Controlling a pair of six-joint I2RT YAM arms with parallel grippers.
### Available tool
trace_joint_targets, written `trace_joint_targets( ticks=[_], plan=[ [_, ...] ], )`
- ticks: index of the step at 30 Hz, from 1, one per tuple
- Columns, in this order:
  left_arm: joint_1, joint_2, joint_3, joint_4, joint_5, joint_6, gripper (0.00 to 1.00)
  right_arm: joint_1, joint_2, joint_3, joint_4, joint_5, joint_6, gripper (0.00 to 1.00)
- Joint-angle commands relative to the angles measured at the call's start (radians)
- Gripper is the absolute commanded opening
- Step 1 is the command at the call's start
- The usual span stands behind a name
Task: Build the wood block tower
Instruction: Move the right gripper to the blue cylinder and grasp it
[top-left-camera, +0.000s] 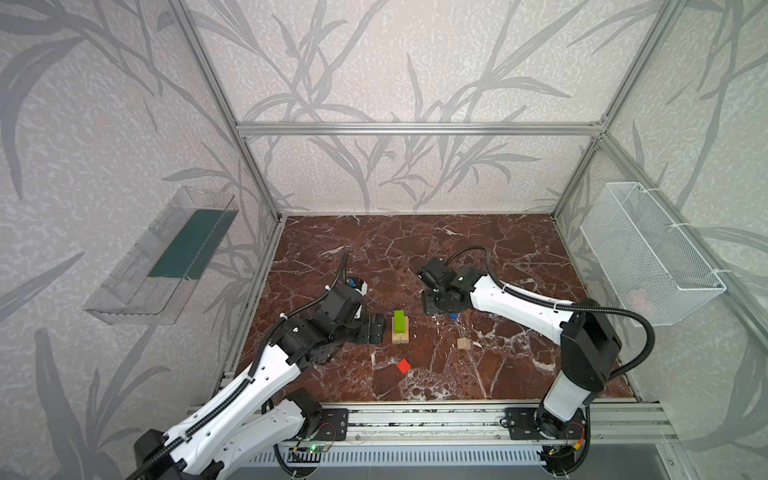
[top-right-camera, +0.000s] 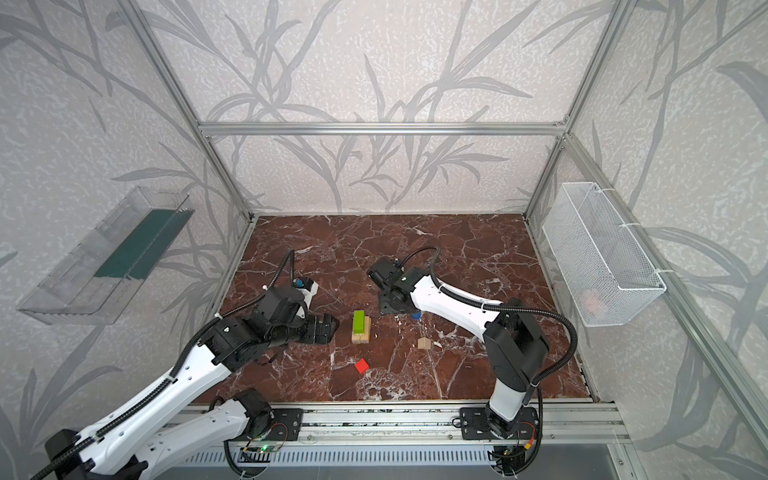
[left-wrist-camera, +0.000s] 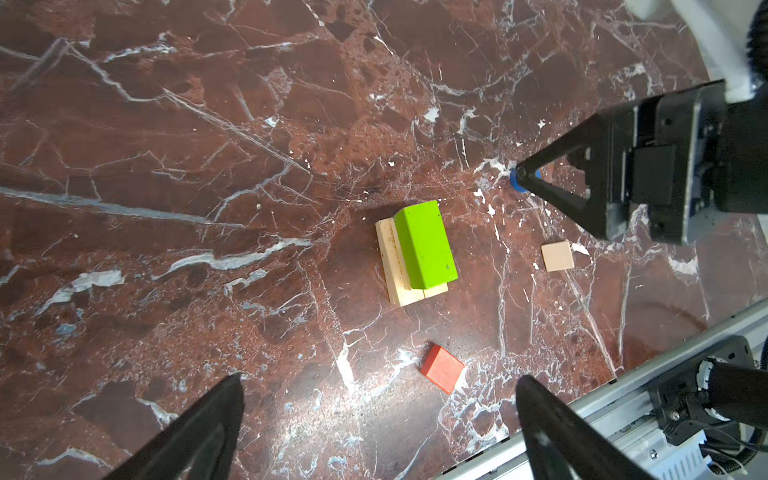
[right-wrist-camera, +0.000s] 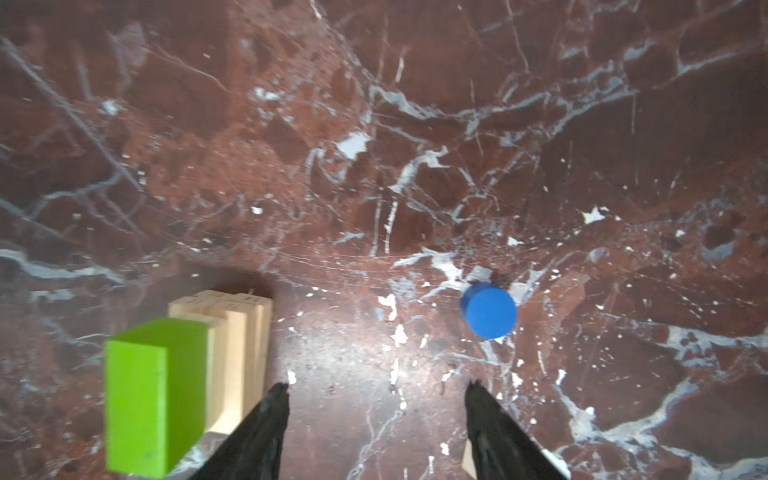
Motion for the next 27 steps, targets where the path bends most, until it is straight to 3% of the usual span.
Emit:
trace_joint_targets(
  ticks=[1, 12, 27],
  plan=[
    [0.005, 0.012, 0.058, 0.038, 0.057, 0.07, 1.0, -0.019, 0.0, -0.031, 0.009, -0.006, -0.081, 0.68],
    [0.016, -0.036, 0.003, 0.081, 0.09, 0.113, 1.0, -0.119, 0.047, -0.071, 0.016, 0.009, -0.129, 0.66],
    [0.052, -0.048, -0.011, 0.083, 0.089, 0.103, 1.0, -0.164, 0.141, -0.074, 0.045, 0.008, -0.168, 0.48]
  ],
)
